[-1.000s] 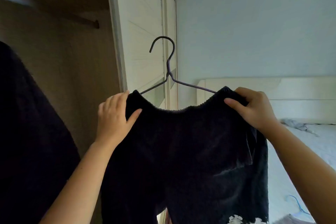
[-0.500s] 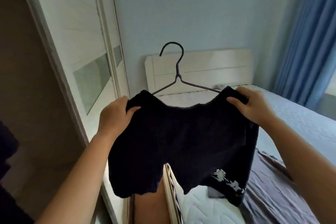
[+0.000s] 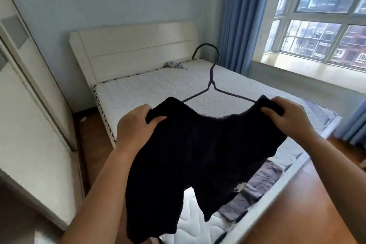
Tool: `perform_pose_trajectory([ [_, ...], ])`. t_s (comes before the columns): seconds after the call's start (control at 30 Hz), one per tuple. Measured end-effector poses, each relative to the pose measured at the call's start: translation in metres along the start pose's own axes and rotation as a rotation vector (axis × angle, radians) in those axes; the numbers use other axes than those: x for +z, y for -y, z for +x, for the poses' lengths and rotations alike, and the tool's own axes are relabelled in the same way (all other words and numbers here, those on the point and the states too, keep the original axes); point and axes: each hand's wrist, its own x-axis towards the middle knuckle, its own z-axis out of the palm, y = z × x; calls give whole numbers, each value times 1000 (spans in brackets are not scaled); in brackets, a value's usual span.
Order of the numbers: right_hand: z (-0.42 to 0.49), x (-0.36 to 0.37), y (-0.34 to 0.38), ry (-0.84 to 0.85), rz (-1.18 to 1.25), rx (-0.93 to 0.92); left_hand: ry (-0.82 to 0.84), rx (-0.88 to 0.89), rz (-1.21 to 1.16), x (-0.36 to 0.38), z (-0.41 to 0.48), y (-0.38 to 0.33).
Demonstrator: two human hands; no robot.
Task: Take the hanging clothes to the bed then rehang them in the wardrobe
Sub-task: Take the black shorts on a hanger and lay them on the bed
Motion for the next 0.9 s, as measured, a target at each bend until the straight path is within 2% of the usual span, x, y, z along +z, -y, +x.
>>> perform_pose_trajectory([
  [0.23,-59,-91,-144,-50,-104,220,210,-20,-194,97,-18,-146],
  [0.33,-89,-135,-222,-51,-100,309,250,36,-244,146,-32,-225],
  [0.5,-127,-197,-343,-16,-70,439,417,44,-310,236,-57,-335],
  [0.7,-116,-230,-442,-17,-75,495,513,-3,-344,316,-54,-405],
  [0.9,-44,-217,-525,-18,-79,525,514,-53,-348,398,5,-448],
])
